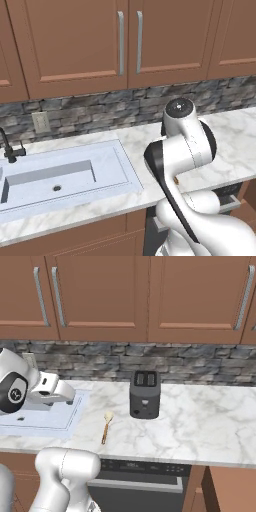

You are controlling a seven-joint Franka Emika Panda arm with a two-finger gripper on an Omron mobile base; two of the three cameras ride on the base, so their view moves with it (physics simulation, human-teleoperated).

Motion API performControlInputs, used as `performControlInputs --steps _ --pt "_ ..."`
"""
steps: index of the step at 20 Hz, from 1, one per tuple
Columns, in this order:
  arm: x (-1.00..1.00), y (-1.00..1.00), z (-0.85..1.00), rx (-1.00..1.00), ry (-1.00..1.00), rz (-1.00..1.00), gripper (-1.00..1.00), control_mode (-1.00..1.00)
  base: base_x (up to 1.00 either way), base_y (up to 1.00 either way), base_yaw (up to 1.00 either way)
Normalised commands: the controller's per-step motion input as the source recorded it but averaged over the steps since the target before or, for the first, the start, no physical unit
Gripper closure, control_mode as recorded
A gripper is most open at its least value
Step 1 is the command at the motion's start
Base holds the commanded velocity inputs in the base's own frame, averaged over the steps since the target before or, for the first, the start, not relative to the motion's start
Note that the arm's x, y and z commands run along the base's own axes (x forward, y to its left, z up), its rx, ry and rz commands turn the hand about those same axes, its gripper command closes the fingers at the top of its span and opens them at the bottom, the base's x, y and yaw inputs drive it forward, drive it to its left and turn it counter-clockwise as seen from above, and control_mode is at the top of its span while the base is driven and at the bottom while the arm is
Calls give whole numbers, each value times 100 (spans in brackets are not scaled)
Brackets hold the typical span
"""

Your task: Organize the utensils by type. Pick up the wooden spoons from the counter and place them in the open cabinet. Then pick up the metallic utensils from the counter and place them in the open drawer.

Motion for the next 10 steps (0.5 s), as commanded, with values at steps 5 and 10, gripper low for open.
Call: performControlInputs --steps 5,10 --pt "0 0 0 0 0 0 -100 100 0 0 0" --pt "0 0 0 0 0 0 -100 100 0 0 0"
